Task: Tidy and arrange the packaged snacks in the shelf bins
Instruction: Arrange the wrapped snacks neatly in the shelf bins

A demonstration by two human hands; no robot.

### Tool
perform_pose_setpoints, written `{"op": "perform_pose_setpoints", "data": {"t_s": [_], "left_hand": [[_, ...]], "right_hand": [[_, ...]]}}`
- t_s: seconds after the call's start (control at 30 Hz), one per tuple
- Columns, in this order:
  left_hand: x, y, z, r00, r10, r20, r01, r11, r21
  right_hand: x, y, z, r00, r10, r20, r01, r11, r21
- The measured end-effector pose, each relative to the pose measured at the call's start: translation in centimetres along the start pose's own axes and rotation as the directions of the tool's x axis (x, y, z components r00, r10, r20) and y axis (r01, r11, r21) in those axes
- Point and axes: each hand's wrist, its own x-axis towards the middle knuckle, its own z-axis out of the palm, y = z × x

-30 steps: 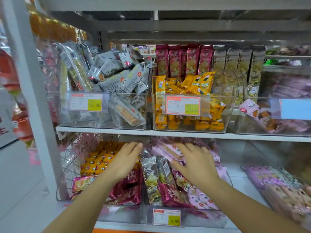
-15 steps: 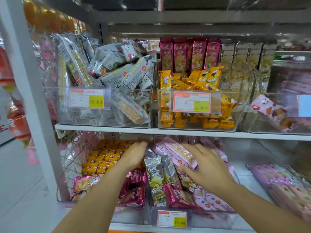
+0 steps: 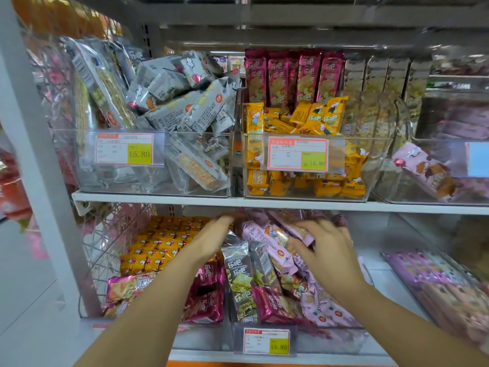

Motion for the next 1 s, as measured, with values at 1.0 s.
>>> {"op": "perform_pose_setpoints", "data": {"t_s": [1.0], "left_hand": [[-10.9, 13.9, 4.0, 0.907, 0.42, -0.041, -0.365, 0.83, 0.423]], "right_hand": [[-2.0, -2.4, -13.2, 0.974, -0.2, 0.105, 0.181, 0.969, 0.171]]}}
